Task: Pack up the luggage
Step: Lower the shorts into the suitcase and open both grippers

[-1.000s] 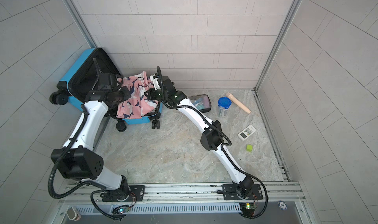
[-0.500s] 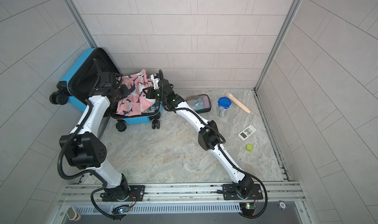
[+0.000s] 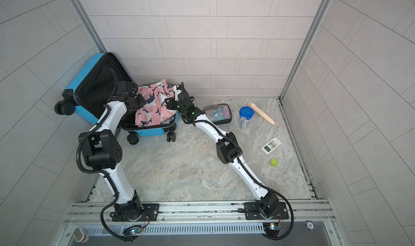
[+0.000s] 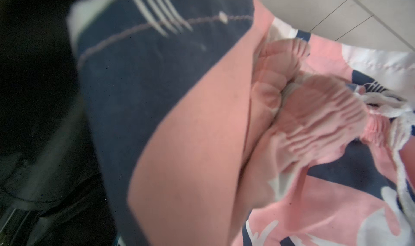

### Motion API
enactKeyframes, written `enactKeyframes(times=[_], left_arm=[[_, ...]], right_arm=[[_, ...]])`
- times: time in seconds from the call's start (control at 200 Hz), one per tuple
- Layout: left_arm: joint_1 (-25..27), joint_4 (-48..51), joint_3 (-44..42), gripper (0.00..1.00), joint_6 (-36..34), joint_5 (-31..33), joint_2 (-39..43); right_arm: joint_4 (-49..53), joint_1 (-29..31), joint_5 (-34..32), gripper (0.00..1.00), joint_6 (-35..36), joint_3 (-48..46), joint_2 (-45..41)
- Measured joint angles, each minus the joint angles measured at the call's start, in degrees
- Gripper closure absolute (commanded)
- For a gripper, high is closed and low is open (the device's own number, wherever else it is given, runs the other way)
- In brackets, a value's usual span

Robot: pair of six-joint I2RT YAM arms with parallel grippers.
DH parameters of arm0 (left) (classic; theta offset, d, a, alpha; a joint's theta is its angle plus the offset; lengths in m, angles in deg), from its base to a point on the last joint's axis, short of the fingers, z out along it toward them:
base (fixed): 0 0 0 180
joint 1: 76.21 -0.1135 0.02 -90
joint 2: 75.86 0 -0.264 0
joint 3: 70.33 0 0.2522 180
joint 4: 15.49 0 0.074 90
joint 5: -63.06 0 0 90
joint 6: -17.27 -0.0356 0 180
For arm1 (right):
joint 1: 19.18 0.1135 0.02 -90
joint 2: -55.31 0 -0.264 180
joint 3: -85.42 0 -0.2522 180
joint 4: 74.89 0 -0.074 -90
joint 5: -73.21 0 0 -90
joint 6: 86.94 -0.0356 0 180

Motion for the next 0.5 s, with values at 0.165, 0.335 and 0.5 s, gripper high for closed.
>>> enactKeyframes(times=[0.165, 0.335, 0.5], left_arm=[[-0.9, -0.1, 1.1, 1.0, -0.1, -0.4, -3.1], [-1.4, 0.8, 5.9, 1.0, -0.7, 0.2, -7.2], [-1.4, 3.7, 11.0, 0.61, -1.5, 3.5, -10.2]], right_arm=[[0.5, 0.0, -0.3, 0.89, -0.1, 0.1, 1.7], [1.6, -0.1, -0.5, 0.5, 1.0, 0.6, 1.7], [6.5, -0.3, -0.5, 0.33, 3.4, 0.8, 0.9]])
